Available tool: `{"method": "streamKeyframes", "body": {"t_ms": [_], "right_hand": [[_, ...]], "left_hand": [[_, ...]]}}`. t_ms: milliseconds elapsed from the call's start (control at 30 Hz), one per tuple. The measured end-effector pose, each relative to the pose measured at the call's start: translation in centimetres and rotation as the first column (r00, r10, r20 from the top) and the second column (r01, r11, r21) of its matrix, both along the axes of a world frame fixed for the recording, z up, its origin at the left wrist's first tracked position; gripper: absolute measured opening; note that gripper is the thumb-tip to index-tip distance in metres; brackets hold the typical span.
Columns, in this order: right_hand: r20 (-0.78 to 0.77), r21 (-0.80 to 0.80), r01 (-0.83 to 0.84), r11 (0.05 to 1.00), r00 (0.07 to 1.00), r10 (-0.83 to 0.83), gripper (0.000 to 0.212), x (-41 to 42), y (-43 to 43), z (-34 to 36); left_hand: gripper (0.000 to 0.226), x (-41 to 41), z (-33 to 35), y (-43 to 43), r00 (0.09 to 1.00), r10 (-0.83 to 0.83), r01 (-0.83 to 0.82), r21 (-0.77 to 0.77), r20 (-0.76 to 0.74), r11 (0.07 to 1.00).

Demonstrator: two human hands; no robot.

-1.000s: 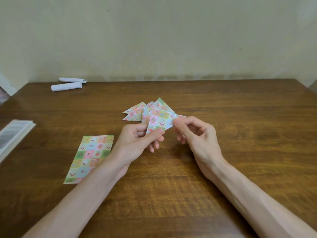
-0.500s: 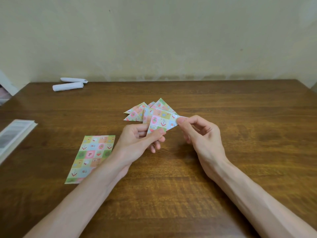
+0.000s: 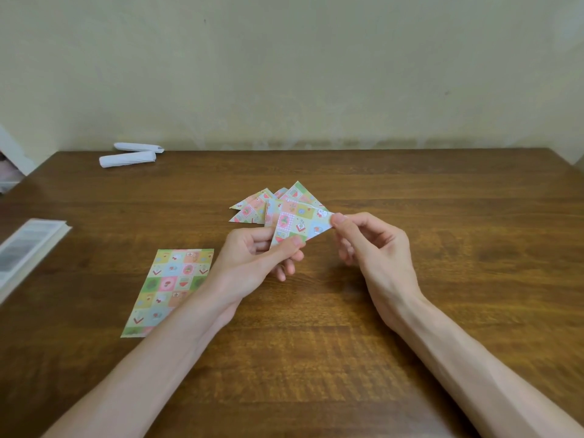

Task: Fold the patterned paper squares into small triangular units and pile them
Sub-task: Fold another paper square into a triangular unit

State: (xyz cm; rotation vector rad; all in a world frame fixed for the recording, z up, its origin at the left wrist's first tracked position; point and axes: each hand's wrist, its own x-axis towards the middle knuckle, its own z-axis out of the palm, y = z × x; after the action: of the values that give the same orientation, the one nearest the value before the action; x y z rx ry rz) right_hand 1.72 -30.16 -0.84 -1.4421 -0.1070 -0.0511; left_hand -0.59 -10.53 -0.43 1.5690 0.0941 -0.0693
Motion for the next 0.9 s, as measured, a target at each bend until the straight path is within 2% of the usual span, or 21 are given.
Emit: {"method": "streamKeyframes", "body": {"t_ms": [300, 500, 567, 667, 767, 900], "right_hand": [[0.062, 0.016, 0.065, 0.998, 0.996, -0.066, 0.025, 0.0, -0.2, 0.2], [-0.014, -0.03, -0.099, 0.995, 0.995, 0.098, 0.031, -0.5, 0.6, 0.0], [-0.011, -0.056, -0.122, 0.991, 0.992, 0.122, 0.026, -0.5, 0.8, -0.2], [0.005, -0.066, -0.107, 0.992, 0.994, 0.108, 0.014, -0.4, 0.9, -0.5], [0.021, -0.05, -0.078, 0.996, 0.997, 0.079, 0.016, -0.2, 0.6, -0.6], [0.021, -0.061, -0.073, 0.995, 0.997, 0.074, 0.017, -0.4, 0.7, -0.6]], "left_hand": [[0.022, 0.1, 0.0, 0.3, 0.998, 0.043, -0.046, -0.048, -0.049, 0.998], [0.019, 0.0, 0.1, 0.3, 0.998, 0.07, -0.07, -0.033, -0.008, 0.997], [0.018, -0.1, 0.1, 0.1, 0.999, 0.041, -0.041, -0.025, -0.005, 0.999], [0.021, -0.2, 0.1, -0.3, 1.0, 0.019, -0.02, -0.03, -0.021, 0.999], [0.023, -0.3, 0.3, -0.4, 0.998, -0.003, 0.0, -0.057, -0.062, 0.998], [0.022, -0.2, 0.4, -0.3, 0.999, 0.015, -0.015, -0.01, -0.036, 1.0]]}}
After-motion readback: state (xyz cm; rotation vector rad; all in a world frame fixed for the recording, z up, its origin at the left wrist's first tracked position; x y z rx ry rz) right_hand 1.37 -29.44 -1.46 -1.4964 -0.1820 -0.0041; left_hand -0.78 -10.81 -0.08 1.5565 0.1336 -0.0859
